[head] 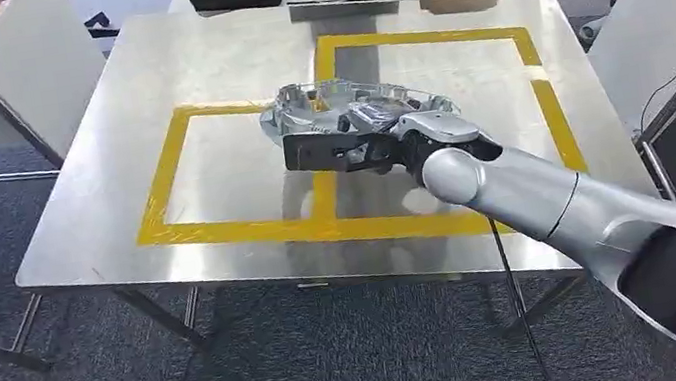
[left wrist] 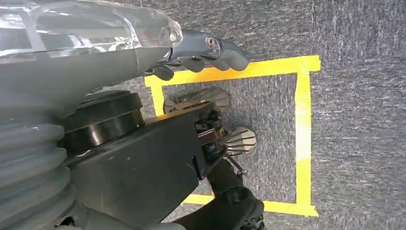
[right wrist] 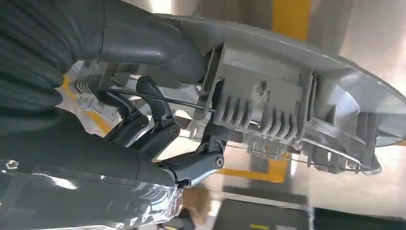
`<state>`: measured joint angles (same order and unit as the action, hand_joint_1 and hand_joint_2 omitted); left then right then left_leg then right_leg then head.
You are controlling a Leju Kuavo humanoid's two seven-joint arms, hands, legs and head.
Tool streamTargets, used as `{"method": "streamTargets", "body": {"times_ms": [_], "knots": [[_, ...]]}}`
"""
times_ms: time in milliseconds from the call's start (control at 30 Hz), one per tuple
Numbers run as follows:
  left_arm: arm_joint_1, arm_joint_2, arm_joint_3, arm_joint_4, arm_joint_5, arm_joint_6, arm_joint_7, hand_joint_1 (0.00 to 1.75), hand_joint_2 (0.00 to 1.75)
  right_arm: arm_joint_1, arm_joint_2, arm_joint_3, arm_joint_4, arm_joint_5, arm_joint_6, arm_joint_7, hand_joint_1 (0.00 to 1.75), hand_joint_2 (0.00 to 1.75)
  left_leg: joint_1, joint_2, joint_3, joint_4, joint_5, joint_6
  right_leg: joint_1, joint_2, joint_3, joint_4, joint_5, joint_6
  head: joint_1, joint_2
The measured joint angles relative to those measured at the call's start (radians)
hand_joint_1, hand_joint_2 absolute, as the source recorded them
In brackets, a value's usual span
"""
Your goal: Take the parts from the cabinet and place them on the table.
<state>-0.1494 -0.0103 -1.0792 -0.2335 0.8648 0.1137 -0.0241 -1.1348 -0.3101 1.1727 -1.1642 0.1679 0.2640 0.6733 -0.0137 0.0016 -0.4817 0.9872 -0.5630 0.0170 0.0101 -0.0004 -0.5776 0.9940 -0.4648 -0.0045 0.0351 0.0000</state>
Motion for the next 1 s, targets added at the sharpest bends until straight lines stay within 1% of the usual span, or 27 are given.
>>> {"method": "streamTargets", "body": {"times_ms": [67,133,200,267,433,600,700,733,833,1000], "knots": [[0.000,0.000,0.000,0.000,0.000,0.000,0.000,0.00,1.75,-0.009,-0.003,-0.002,0.022,0.012,0.009,0.016,1.75,1.75,0.000,-0.002,0.000,0.000,0.000,0.000,0.000,-0.001,0.000,0.000,0.000,0.000,0.000,0.000],[0.000,0.000,0.000,0.000,-0.002,0.000,0.000,0.00,1.75,-0.020,-0.008,-0.010,0.051,0.050,0.024,0.023,1.75,1.75,0.000,-0.004,0.000,0.000,0.000,0.000,0.000,-0.001,0.000,0.000,0.000,0.000,0.000,0.000],[0.000,0.000,0.000,0.000,-0.003,-0.002,0.003,0.00,1.75,-0.034,-0.013,-0.027,0.087,0.104,0.056,0.024,1.75,1.75,0.000,-0.006,0.000,0.000,0.000,0.000,0.000,-0.002,0.000,0.000,0.000,0.000,0.000,0.000],[0.000,0.000,0.000,0.000,-0.005,-0.006,0.003,0.00,1.75,-0.039,-0.019,-0.053,0.119,0.164,0.098,0.025,1.75,1.75,0.000,-0.009,0.000,0.000,0.000,0.000,0.000,-0.004,0.001,0.000,0.000,0.000,0.000,0.000],[0.000,0.000,0.000,0.000,-0.007,-0.012,0.003,0.00,1.75,-0.028,-0.026,-0.120,0.168,0.288,0.159,0.026,1.75,1.75,0.000,-0.012,-0.001,0.000,0.001,0.001,0.000,-0.006,0.001,0.000,0.000,0.000,0.000,0.000],[-0.001,0.000,0.000,0.000,-0.008,-0.013,-0.002,0.00,1.75,-0.018,-0.026,-0.180,0.200,0.322,0.175,0.026,1.75,1.75,0.000,-0.011,-0.001,0.001,0.001,0.001,0.000,-0.006,0.001,0.000,0.000,0.000,0.001,0.000],[-0.001,0.000,0.000,0.000,-0.009,-0.018,-0.016,0.00,1.75,-0.006,-0.024,-0.223,0.208,0.373,0.213,0.026,1.75,1.75,0.000,-0.011,-0.001,0.001,0.001,0.001,0.000,-0.006,0.001,0.000,0.000,0.000,0.000,0.000],[-0.001,0.001,0.000,0.000,-0.009,-0.022,-0.024,0.00,1.75,0.001,-0.023,-0.236,0.207,0.389,0.228,0.026,0.00,0.00,0.000,-0.011,-0.001,0.001,0.001,0.001,0.000,-0.007,0.001,0.000,0.000,0.000,0.000,0.000],[-0.001,0.002,0.000,0.000,-0.013,-0.032,-0.044,0.00,1.75,0.022,-0.019,-0.286,0.199,0.418,0.260,0.026,0.00,0.00,0.000,-0.010,-0.001,0.000,0.001,0.001,0.000,-0.007,0.001,-0.001,0.000,0.000,0.000,0.000],[-0.002,0.002,0.000,0.000,-0.033,-0.031,-0.049,0.00,1.75,0.042,-0.016,-0.337,0.173,0.422,0.273,0.026,0.00,0.00,0.000,-0.005,0.000,0.000,0.001,0.001,0.000,-0.006,0.001,-0.001,0.000,0.000,0.000,0.000]]}}
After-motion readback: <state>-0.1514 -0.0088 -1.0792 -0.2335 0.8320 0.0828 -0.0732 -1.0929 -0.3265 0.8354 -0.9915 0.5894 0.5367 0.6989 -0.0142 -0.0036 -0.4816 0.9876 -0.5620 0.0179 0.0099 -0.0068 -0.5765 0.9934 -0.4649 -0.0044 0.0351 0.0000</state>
